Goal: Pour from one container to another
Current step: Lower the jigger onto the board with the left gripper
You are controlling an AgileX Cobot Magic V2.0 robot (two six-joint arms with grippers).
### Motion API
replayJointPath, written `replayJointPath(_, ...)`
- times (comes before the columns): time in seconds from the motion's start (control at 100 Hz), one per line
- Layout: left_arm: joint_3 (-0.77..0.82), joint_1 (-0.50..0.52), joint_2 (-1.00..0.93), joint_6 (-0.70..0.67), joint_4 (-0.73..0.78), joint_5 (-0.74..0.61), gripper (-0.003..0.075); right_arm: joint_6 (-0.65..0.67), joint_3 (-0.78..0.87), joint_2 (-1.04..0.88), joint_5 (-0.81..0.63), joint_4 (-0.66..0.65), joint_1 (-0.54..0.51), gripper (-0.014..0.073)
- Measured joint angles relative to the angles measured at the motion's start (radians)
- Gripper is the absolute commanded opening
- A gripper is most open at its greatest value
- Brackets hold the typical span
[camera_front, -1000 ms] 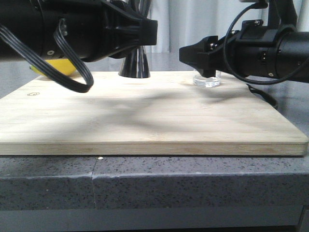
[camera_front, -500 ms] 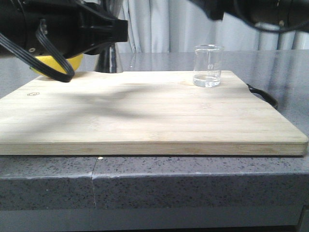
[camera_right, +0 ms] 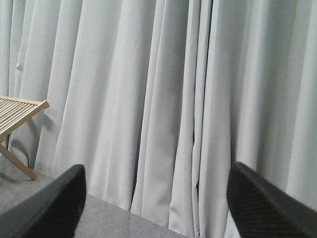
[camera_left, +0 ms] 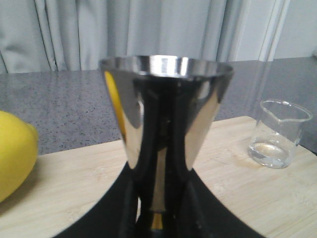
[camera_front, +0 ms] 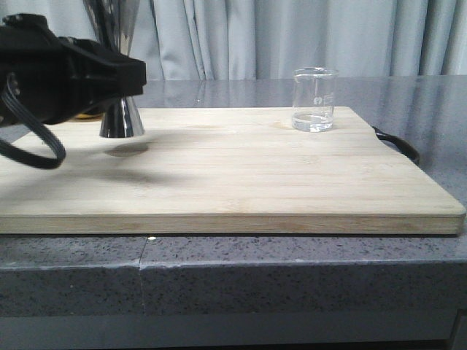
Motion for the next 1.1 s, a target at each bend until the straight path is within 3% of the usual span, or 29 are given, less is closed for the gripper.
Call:
replayJointPath(0.41, 0.057, 0.0, 0.084, -0.008, 0.0, -0.19, -0.0019, -0.002, 0.0, -0.005, 0.0, 0.0, 0.0, 0.0531)
replayJointPath(0.81, 0.057, 0.0, 0.095, -0.009, 0.0, -0.207, -0.0013, -0.002, 0.0, -0.005, 0.0, 0.0, 0.0, 0.0531)
replayJointPath(1.1, 0.057, 0.0, 0.095, -0.009, 0.007, -0.207, 0.0216, -0.002, 0.0, -0.005, 0.0, 0.0, 0.0, 0.0531)
